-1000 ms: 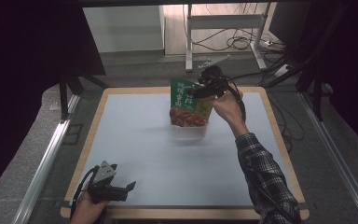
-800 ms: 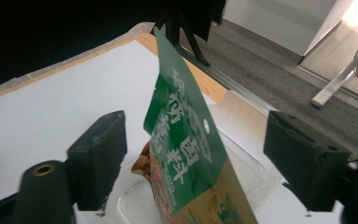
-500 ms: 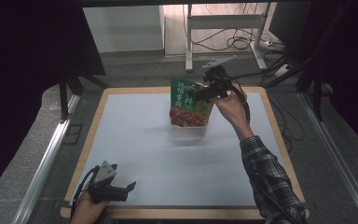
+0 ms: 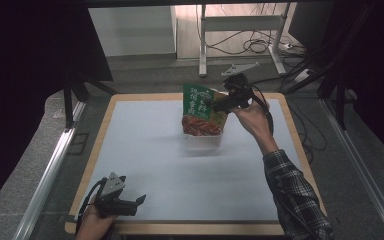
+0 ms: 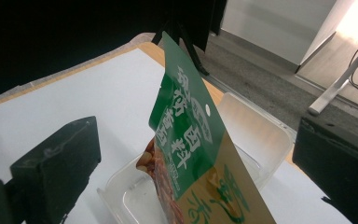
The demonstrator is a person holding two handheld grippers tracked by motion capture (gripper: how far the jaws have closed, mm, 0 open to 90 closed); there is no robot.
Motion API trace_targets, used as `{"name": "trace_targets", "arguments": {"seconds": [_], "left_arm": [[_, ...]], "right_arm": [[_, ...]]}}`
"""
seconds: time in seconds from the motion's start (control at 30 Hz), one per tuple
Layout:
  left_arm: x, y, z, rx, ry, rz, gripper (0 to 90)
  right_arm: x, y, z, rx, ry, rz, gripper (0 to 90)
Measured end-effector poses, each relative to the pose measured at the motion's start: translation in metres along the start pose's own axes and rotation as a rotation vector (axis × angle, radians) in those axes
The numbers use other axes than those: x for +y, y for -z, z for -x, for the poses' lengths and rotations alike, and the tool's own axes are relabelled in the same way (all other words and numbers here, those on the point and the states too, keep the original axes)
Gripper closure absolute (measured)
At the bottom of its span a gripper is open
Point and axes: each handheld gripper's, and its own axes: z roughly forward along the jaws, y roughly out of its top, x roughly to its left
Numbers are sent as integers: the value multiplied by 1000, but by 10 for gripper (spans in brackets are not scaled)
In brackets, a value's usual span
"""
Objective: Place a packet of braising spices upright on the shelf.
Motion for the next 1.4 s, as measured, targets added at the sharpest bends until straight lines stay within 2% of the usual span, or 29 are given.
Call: {"name": "trace_targets", "arguments": {"seconds": [0.53,0.73,1.4], "left_arm": [[0,0,0,1,0,-2,40],[0,0,0,1,0,-2,40],[0,0,1,1,1,-2,40]], "right_arm": [[-18,12,0,5,4,-26,0],[-28,15,0,9,-22,-22,0],[-67,24,-7,11,-47,-17,0]]}}
